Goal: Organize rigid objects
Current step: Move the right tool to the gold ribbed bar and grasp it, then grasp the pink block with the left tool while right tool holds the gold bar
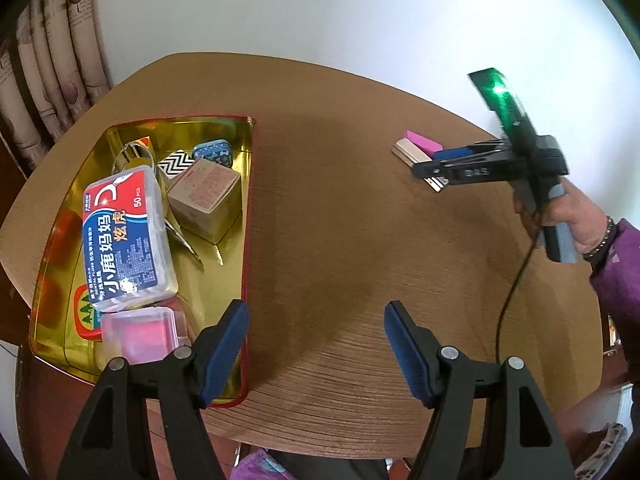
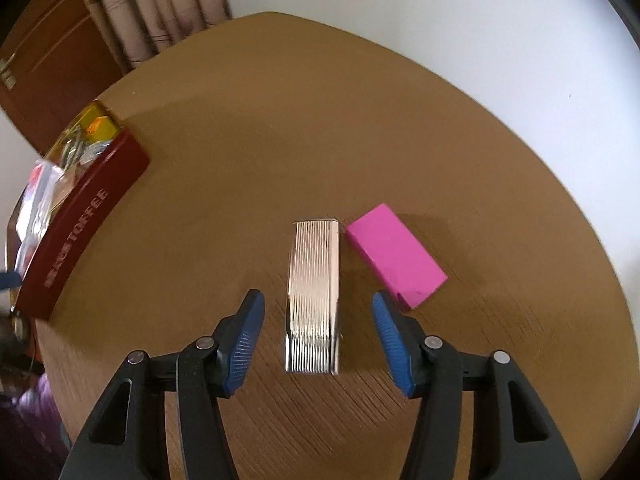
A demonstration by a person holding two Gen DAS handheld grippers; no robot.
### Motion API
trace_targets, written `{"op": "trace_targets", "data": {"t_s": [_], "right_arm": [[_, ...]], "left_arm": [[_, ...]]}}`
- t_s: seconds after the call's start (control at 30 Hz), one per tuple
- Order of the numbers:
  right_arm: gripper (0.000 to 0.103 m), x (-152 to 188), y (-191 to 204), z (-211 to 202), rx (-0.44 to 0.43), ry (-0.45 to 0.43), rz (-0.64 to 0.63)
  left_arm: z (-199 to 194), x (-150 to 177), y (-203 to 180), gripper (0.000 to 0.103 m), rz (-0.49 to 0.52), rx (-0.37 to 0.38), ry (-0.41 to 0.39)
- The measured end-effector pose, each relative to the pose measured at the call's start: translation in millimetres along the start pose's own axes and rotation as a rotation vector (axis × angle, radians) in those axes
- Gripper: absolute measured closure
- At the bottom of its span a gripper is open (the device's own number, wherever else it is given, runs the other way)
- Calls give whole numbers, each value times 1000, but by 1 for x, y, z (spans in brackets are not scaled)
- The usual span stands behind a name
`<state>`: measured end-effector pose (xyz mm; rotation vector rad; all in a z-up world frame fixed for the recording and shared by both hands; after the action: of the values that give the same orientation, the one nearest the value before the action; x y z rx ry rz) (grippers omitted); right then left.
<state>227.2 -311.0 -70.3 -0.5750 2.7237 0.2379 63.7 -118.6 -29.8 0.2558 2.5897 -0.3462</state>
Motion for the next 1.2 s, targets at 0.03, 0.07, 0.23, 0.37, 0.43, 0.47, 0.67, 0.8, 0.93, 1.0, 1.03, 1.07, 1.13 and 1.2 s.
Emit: {"op": "trace_targets", "data": {"t_s": [0.03, 0.07, 0.23, 0.37, 0.43, 0.47, 0.67, 0.8, 0.93, 1.0, 1.03, 1.07, 1.13, 1.2], "right_arm": [[64, 0, 3, 5, 9, 10, 5], [68, 1, 2, 6, 29, 10, 8], [76, 7, 7, 0, 85, -3, 80], [76, 41, 7, -15, 48, -55, 159], [76, 71, -3, -28, 56, -72, 231], [76, 91, -11, -38, 55, -87, 282], [76, 184, -48, -84, 157, -130, 473], [76, 227, -69, -104, 203, -157, 538], [76, 248, -75, -111, 185, -179, 564], [76, 265, -86, -123, 171, -192, 579], [76, 271, -90, -126, 161, -196, 586], [76, 275, -96, -130, 148, -205, 595], [76, 276, -96, -130, 132, -214, 608], [76, 278, -100, -131, 114, -224, 623]], "left_arm": [[0, 0, 0, 31, 2, 1, 2], [-2, 0, 0, 31, 3, 1, 1], [-8, -4, -5, 31, 16, 8, -14], [-20, -12, -17, 31, 69, 33, -51], [-21, -17, -24, 31, 102, 44, -62], [-20, -19, -27, 31, 111, 56, -57], [11, -47, -52, 31, 87, 189, 57], [31, -82, -77, 31, 108, 297, 87], [50, -121, -117, 31, 355, 306, 54], [67, -139, -133, 31, 482, 278, 68], [71, -144, -139, 31, 536, 277, 64], [78, -150, -147, 31, 626, 287, 61], [92, -158, -157, 31, 754, 268, 74], [113, -164, -170, 31, 897, 219, 140]]}}
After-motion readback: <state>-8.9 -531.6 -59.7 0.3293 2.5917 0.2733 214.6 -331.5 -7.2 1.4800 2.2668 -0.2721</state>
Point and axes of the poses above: each gripper's, at about its wrist camera, not at the fingertips, and z roughly the way its jaws point, y to its left, x to its underside, the point moved 1 cm from there along z, roughly the way its jaws point, and after that the axes turned 2 degrees about -y, right-handed, at the moved point
